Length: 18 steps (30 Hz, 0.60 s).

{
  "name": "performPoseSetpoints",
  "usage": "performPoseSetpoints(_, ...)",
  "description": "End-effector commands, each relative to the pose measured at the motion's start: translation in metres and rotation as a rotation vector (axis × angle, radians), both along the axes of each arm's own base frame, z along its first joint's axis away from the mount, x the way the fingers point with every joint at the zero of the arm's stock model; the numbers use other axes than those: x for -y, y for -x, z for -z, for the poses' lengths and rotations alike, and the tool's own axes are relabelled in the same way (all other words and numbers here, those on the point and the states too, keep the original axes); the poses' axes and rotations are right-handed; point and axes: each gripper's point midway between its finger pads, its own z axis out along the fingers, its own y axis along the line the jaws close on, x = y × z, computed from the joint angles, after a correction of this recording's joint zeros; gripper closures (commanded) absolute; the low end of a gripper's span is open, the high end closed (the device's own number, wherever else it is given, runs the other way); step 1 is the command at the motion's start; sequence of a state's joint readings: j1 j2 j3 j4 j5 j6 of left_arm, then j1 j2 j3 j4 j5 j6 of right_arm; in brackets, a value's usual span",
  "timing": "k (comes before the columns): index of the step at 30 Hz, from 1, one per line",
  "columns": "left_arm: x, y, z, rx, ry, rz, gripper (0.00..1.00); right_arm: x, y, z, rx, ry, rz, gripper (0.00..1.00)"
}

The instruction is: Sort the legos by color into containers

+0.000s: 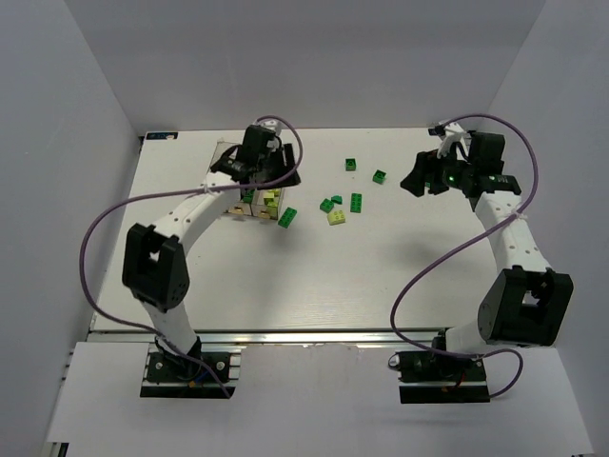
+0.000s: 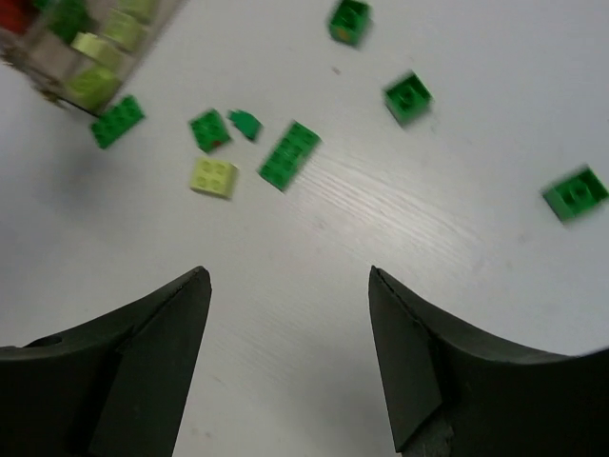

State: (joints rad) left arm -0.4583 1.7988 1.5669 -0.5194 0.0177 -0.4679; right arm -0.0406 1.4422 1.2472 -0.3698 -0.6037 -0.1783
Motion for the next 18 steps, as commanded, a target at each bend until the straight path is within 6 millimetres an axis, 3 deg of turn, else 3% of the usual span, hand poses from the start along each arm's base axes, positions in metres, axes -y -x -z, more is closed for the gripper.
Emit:
performPoseSetpoints(1,0.023,0.024,-0.038,0.127,0.098,0.069,0.02,0.040,0.005,0.021,-0.156,0.096,0.192,0.28)
performPoseSetpoints(2,0.024,0.030,-0.050,0.159,0.123,0.062,0.02,0.052,0.006,0.026,-0.167,0.143,0.228,0.28)
performPoseSetpoints(3,0.021,0.033,-0.051,0.171,0.126,0.048,0.02,0.059,0.008,0.030,-0.183,0.164,0.247,0.28)
performPoseSetpoints(4,0.016,0.039,-0.039,0.155,0.119,0.039,0.02,0.065,0.009,0.035,-0.200,0.188,0.271,0.28)
performPoseSetpoints(6,0.013,0.045,-0.056,0.208,0.154,0.037,0.02,0.081,0.019,0.048,-0.262,0.245,0.306,0.27)
performPoseSetpoints(12,-0.010,0.057,-0.062,0.279,0.128,-0.018,0.02,0.116,0.036,0.079,-0.452,0.313,0.371,0.28)
performPoseSetpoints(14,-0.015,0.059,-0.057,0.288,0.111,-0.026,0.02,0.122,0.028,0.080,-0.442,0.334,0.383,0.28)
performPoseSetpoints(15,-0.017,0.059,-0.057,0.292,0.107,-0.025,0.02,0.123,0.018,0.087,-0.450,0.326,0.389,0.28)
performPoseSetpoints(17,-0.021,0.061,-0.055,0.289,0.099,-0.027,0.02,0.126,-0.007,0.078,-0.426,0.287,0.461,0.28)
performPoseSetpoints(18,-0.022,0.061,-0.055,0.287,0.100,-0.030,0.02,0.128,-0.019,0.089,-0.450,0.274,0.484,0.28)
